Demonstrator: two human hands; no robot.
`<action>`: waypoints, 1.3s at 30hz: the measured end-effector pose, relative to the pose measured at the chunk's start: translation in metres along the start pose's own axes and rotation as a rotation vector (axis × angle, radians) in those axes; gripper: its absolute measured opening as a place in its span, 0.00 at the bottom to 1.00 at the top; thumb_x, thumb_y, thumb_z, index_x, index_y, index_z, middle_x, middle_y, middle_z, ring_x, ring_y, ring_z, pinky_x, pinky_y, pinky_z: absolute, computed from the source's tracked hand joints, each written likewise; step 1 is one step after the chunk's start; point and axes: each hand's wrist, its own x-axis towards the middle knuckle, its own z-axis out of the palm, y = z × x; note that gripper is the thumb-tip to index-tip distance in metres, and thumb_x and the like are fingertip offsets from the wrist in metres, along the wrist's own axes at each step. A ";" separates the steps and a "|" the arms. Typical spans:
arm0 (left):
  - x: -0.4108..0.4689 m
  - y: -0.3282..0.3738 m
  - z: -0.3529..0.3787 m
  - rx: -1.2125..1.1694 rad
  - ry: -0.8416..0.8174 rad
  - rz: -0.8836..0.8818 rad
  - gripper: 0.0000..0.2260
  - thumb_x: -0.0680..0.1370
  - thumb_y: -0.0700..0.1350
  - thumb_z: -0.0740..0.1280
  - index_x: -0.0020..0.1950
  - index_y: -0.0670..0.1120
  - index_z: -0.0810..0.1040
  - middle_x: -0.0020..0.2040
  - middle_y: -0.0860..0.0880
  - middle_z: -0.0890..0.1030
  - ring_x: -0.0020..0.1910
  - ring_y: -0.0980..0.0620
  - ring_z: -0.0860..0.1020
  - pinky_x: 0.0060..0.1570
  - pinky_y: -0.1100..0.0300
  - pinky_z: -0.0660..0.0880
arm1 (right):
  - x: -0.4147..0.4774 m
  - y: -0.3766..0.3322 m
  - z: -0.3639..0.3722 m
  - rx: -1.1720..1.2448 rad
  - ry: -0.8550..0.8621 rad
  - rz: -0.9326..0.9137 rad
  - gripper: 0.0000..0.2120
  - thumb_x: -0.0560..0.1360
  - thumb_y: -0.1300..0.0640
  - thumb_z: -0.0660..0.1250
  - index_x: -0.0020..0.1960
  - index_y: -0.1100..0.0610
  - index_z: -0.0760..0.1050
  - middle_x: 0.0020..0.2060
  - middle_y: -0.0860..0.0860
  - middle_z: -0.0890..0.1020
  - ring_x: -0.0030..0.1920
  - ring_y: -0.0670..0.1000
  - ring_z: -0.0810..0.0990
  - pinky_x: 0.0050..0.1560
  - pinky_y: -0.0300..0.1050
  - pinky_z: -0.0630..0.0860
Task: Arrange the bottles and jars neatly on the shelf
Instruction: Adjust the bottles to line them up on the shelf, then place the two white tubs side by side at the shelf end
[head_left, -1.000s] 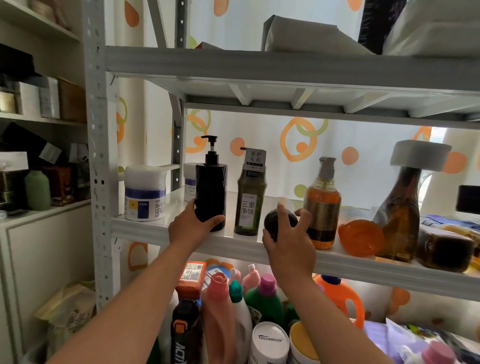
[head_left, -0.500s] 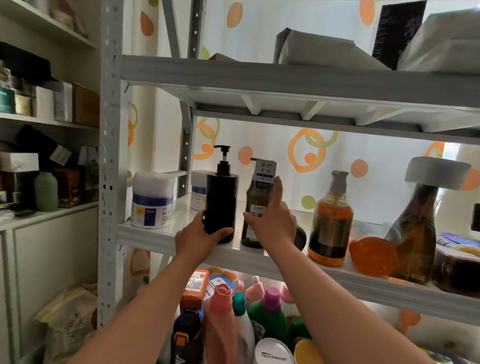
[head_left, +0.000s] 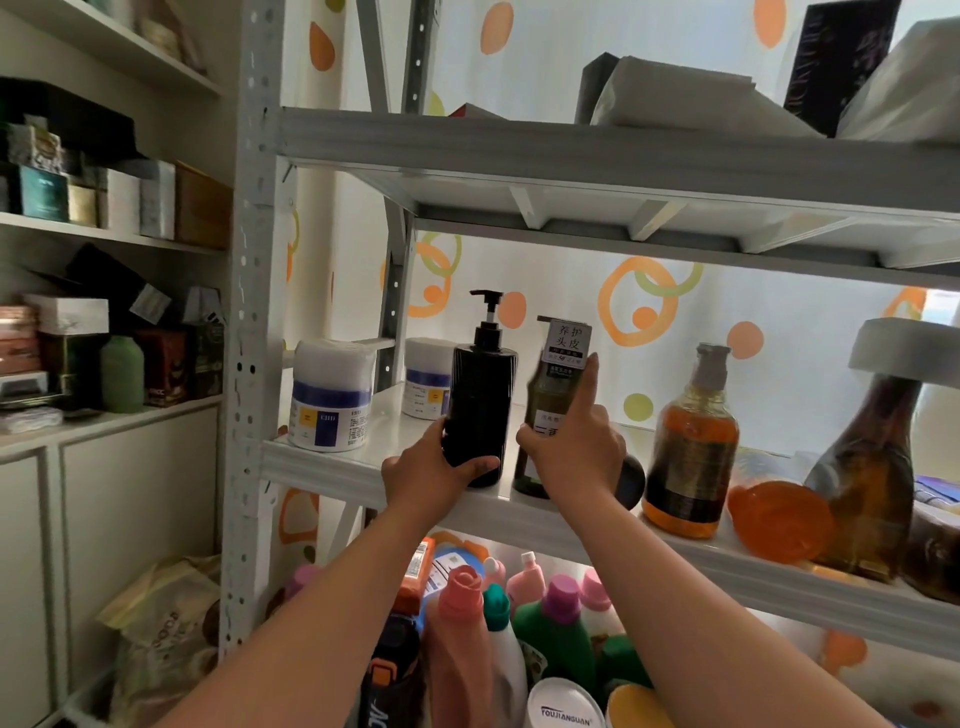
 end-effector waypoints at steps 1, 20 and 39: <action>-0.001 0.000 0.000 0.001 -0.006 0.011 0.34 0.68 0.67 0.66 0.70 0.55 0.64 0.64 0.52 0.77 0.63 0.47 0.75 0.63 0.48 0.64 | 0.000 0.000 0.000 0.004 0.000 -0.004 0.51 0.69 0.48 0.70 0.75 0.49 0.35 0.55 0.60 0.76 0.53 0.59 0.76 0.55 0.54 0.71; 0.024 -0.029 -0.072 -0.754 0.053 -0.093 0.11 0.81 0.49 0.55 0.44 0.54 0.75 0.46 0.52 0.81 0.48 0.55 0.78 0.55 0.56 0.72 | -0.058 -0.118 0.091 0.709 -0.386 0.026 0.16 0.81 0.56 0.52 0.66 0.58 0.67 0.62 0.56 0.75 0.62 0.52 0.73 0.65 0.51 0.71; 0.152 -0.041 -0.013 -0.844 -0.253 -0.319 0.17 0.80 0.49 0.53 0.65 0.45 0.70 0.58 0.43 0.78 0.56 0.47 0.76 0.60 0.52 0.72 | 0.051 -0.124 0.180 0.906 -0.069 0.639 0.17 0.81 0.56 0.51 0.65 0.59 0.68 0.59 0.56 0.76 0.54 0.55 0.74 0.45 0.36 0.61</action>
